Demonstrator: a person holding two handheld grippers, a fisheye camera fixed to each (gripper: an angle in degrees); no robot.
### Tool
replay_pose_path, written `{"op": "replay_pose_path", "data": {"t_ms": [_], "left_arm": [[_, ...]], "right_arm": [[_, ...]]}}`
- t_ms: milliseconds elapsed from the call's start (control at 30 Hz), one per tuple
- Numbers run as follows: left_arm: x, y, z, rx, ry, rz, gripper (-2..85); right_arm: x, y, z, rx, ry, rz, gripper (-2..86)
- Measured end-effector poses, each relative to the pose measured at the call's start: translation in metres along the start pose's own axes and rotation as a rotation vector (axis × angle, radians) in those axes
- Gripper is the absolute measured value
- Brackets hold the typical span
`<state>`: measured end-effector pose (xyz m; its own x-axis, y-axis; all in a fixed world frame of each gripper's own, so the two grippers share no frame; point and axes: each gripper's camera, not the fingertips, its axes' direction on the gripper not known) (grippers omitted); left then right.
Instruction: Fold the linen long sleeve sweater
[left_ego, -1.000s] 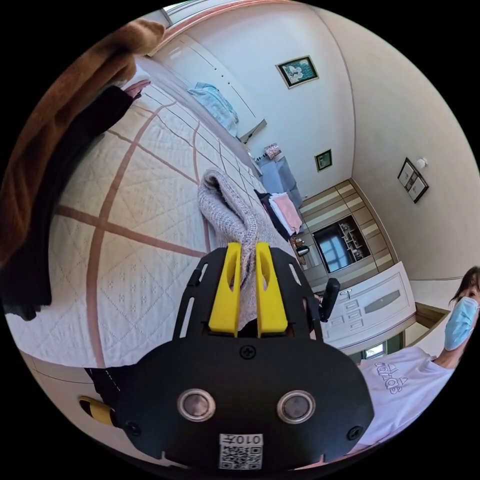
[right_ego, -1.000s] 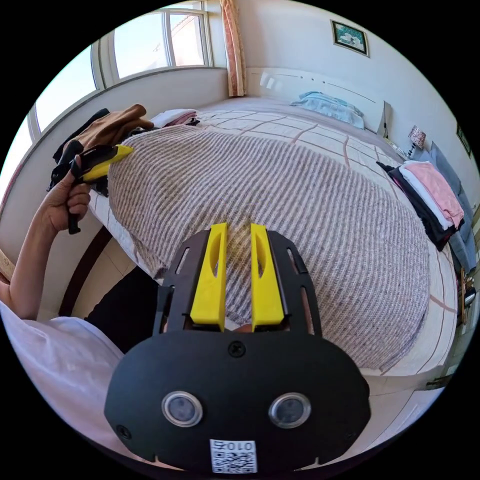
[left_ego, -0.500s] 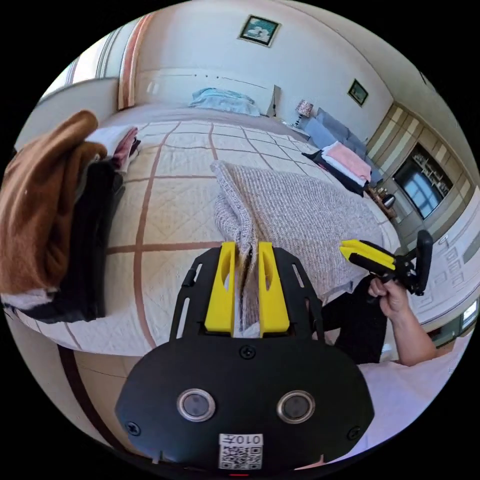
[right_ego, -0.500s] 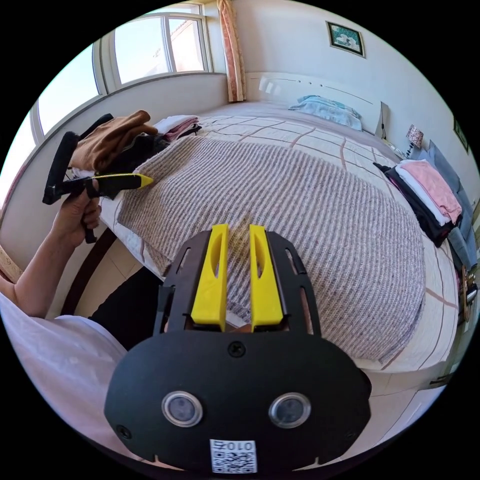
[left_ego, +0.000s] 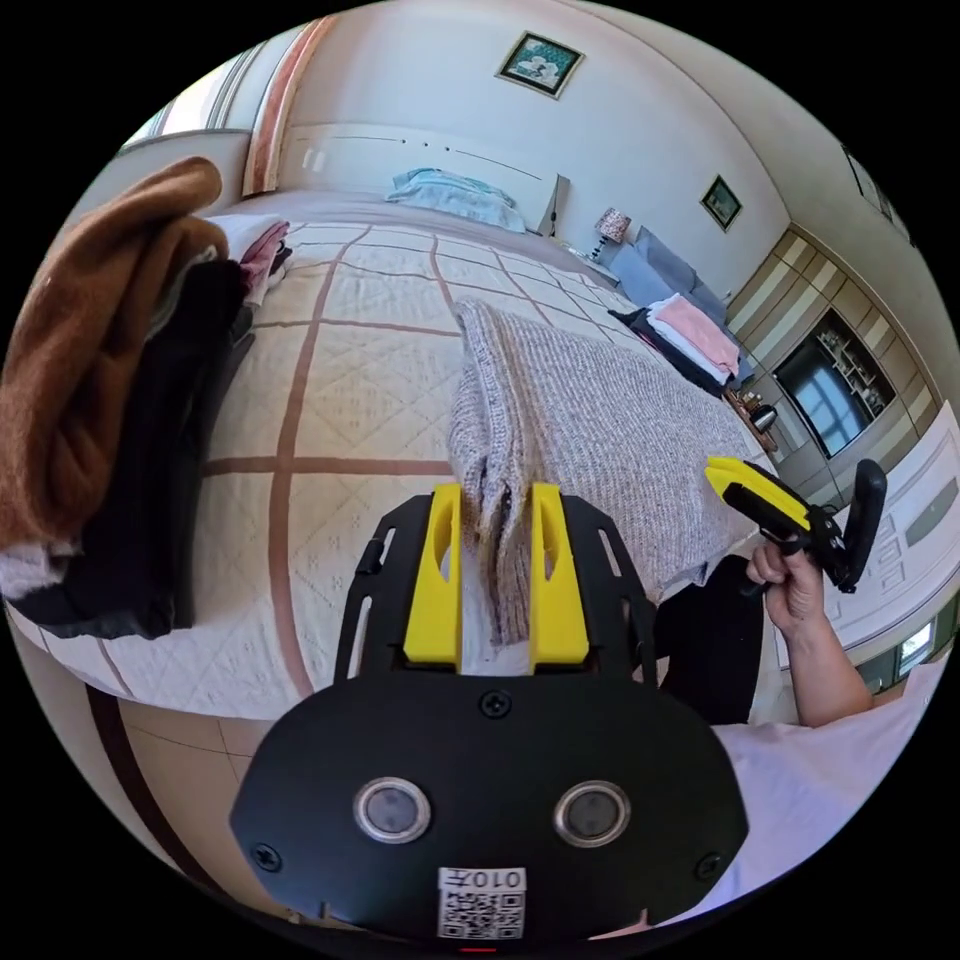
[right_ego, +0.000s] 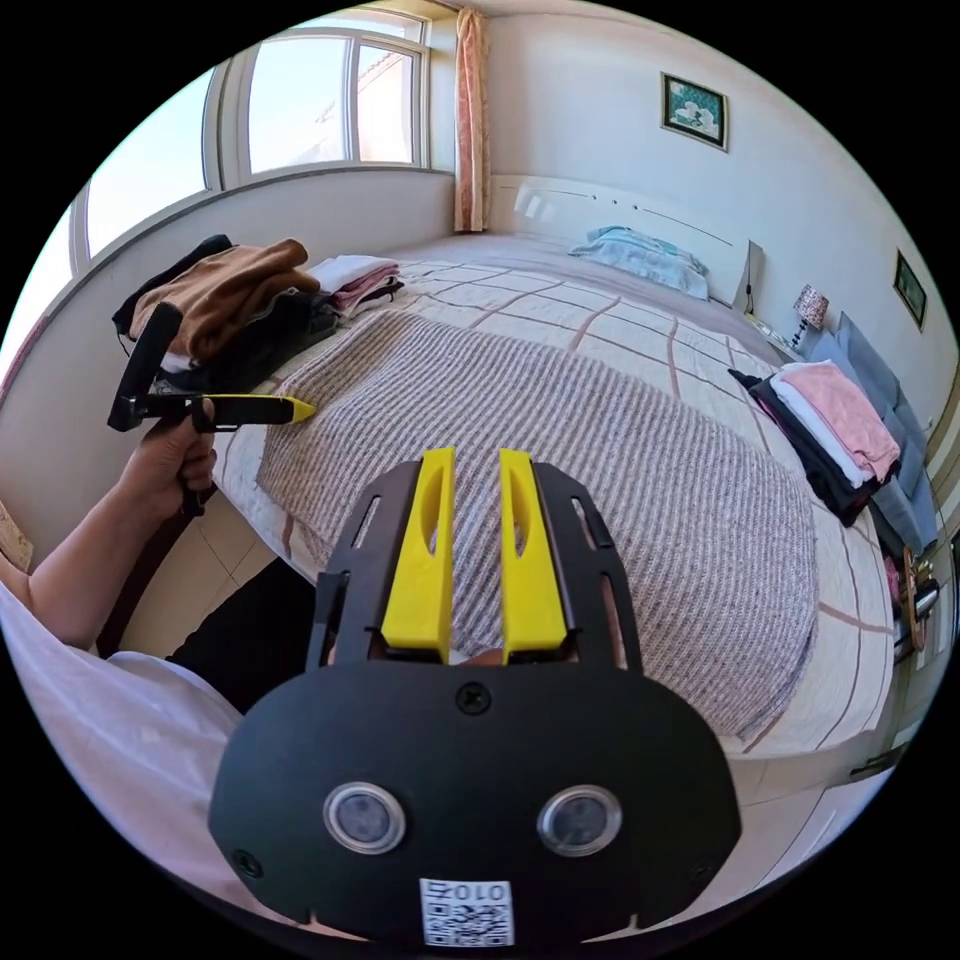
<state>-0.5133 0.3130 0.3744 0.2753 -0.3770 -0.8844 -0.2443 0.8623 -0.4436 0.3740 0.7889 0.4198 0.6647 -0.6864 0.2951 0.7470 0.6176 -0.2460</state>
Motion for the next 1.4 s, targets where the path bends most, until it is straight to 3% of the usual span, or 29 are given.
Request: {"op": "replay_pose_path", "data": {"t_ms": [200,433,567,733,867,1000,1100,1233,1400], "left_arm": [[-0.030,0.009,0.032,0.019,0.256,-0.077,8.6],[0.001,0.019,0.019,0.169,0.300,-0.019,6.0],[0.084,-0.023,0.005,0.169,0.323,0.181,5.6],[0.251,-0.088,0.047,0.011,0.239,0.513,5.4],[0.399,-0.096,0.157,-0.165,0.120,0.743,5.4],[0.486,-0.069,0.260,-0.233,0.069,0.798,5.7],[0.522,-0.042,0.323,-0.328,0.003,0.869,6.3],[0.527,-0.023,0.352,-0.328,-0.003,0.857,8.0],[0.523,-0.032,0.364,-0.420,0.222,0.878,11.6]], "right_arm": [[0.001,0.014,0.017,-0.065,-0.031,-0.010,8.0],[0.024,0.048,0.024,-0.034,-0.088,0.033,7.8],[0.041,0.066,0.023,0.027,-0.175,0.099,7.8],[0.086,0.110,0.008,0.170,-0.361,0.313,7.3],[0.123,0.150,-0.014,0.210,-0.354,0.462,6.4],[0.162,0.193,-0.045,0.250,-0.312,0.635,7.1],[0.184,0.217,-0.070,0.302,-0.283,0.730,7.3],[0.206,0.233,-0.097,0.356,-0.192,0.782,7.3],[0.229,0.233,-0.107,0.390,-0.160,0.827,7.8]]}}
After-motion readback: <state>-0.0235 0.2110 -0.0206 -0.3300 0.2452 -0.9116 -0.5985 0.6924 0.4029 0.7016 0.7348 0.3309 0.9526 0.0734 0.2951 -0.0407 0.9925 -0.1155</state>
